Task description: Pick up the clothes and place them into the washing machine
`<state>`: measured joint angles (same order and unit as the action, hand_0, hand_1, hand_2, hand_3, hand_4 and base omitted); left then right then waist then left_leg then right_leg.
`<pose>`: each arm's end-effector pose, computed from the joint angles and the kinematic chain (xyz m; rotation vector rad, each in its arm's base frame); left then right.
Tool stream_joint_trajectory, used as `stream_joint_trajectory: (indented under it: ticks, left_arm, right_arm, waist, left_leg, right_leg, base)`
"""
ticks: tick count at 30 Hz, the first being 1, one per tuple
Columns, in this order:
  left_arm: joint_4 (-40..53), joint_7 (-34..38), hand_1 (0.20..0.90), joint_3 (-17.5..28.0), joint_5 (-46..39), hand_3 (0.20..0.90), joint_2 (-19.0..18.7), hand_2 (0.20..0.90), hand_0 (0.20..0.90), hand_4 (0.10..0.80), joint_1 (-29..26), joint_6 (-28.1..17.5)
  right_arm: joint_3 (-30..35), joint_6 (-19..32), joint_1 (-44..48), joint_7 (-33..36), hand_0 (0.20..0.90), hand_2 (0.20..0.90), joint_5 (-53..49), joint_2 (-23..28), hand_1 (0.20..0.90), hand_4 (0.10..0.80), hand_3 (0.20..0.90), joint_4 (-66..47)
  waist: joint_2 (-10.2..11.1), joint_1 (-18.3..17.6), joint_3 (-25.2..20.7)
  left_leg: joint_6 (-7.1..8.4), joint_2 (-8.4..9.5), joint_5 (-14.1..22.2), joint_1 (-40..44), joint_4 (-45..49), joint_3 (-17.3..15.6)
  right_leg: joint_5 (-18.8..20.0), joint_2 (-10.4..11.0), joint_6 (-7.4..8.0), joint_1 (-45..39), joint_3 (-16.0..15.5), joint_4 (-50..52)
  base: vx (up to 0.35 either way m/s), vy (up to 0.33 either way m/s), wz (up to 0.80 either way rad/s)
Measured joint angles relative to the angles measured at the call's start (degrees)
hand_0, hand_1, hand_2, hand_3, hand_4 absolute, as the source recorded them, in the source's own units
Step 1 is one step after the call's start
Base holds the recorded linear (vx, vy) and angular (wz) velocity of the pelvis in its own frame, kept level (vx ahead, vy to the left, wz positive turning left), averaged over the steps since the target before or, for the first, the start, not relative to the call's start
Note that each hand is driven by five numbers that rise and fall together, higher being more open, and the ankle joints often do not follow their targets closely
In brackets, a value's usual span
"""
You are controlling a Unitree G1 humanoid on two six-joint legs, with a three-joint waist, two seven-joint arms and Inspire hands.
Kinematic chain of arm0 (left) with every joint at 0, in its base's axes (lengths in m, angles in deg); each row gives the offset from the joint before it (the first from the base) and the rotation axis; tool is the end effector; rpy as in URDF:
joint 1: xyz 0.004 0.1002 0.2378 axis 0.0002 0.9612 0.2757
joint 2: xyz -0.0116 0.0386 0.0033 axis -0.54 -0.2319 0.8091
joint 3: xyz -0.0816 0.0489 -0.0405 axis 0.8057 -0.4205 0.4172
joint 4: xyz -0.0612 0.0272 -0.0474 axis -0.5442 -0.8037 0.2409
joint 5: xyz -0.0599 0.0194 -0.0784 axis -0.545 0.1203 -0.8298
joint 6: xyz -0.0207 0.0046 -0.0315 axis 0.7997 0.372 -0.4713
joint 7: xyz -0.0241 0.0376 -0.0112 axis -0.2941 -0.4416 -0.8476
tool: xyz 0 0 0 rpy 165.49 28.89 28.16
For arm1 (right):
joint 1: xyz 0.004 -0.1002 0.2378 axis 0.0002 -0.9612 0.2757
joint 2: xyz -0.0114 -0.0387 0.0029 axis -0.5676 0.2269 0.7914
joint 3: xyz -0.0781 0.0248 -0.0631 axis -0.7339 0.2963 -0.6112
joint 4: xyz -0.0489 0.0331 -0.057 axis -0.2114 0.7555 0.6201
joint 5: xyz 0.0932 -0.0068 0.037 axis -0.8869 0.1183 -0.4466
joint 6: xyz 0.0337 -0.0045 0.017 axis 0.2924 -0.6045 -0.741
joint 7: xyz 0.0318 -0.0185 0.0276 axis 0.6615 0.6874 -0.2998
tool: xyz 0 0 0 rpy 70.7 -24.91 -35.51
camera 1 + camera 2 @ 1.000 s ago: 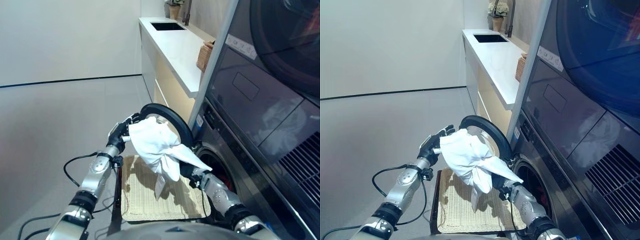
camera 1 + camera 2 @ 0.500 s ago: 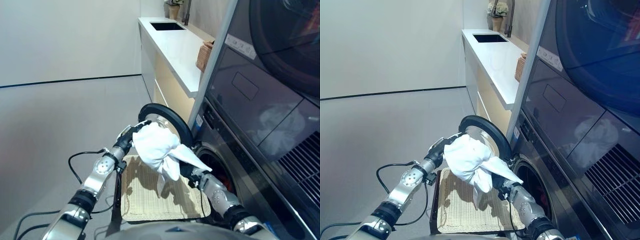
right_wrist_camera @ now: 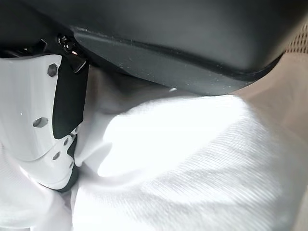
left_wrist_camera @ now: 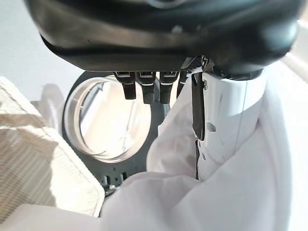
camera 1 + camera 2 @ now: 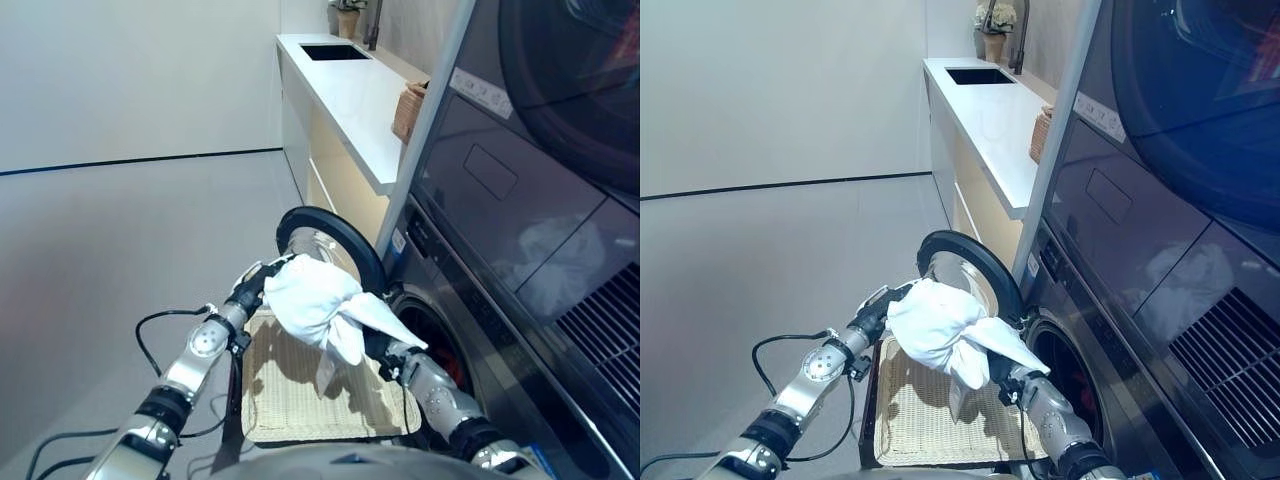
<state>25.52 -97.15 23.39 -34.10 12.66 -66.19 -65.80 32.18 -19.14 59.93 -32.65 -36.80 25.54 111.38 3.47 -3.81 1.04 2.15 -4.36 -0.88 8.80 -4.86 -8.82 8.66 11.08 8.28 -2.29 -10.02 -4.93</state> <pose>0.2110 0.1838 -0.0160 0.3727 0.2765 -0.4384 0.1765 -0.1729 -0.0572 0.5517 0.5338 0.2875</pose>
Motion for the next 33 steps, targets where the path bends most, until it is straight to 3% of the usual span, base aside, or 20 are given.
stream_joint_trajectory:
  ticks: [10, 16, 33]
  left_arm:
    - [-0.03, -0.84, 0.9, 0.97, 0.75, 0.9, -2.23, 0.9, 0.9, 0.8, 5.56, -0.01]
    - [-0.11, -0.73, 0.9, 3.8, 1.39, 0.9, -3.31, 0.9, 0.9, 0.8, 7.46, -0.16]
    - [-4.97, 0.17, 0.9, 9.27, 1.36, 0.9, -3.32, 0.9, 0.9, 0.8, 11.8, -0.37]
  right_arm:
    - [5.43, 2.36, -0.39, 1.29, 0.2, 0.2, -0.15, -0.59, 0.2, 0.3, 0.2, -0.04]
    - [8.22, 2.88, -0.98, 1.81, 0.2, 0.2, -2.5, -0.6, 0.2, 0.3, 0.2, -0.98]
    - [12.62, 5.29, -3.01, 5.14, 0.2, 0.2, -3.9, -1.03, 0.2, 0.3, 0.2, -1.01]
  waist:
    - [0.0, 0.07, 0.0]
    - [-0.02, 0.09, 0.01]
    - [-0.17, 0.13, 0.08]
  left_leg:
    - [0.0, 0.0, 0.0, 0.02, -0.01, -0.07]
    - [-0.01, 0.0, 0.01, 0.01, -0.01, -0.13]
    - [-0.01, 0.01, 0.01, 0.02, -0.02, -0.2]
  right_leg:
    - [-0.02, 0.0, 0.03, 0.03, 0.08, -0.02]
    - [-0.01, -0.01, 0.03, 0.06, 0.1, -0.01]
    - [-0.02, -0.01, 0.04, 0.09, 0.14, -0.02]
  base:
    - [0.0, 0.0, 0.0]
    - [0.0, 0.0, 0.0]
    - [0.0, 0.0, 0.0]
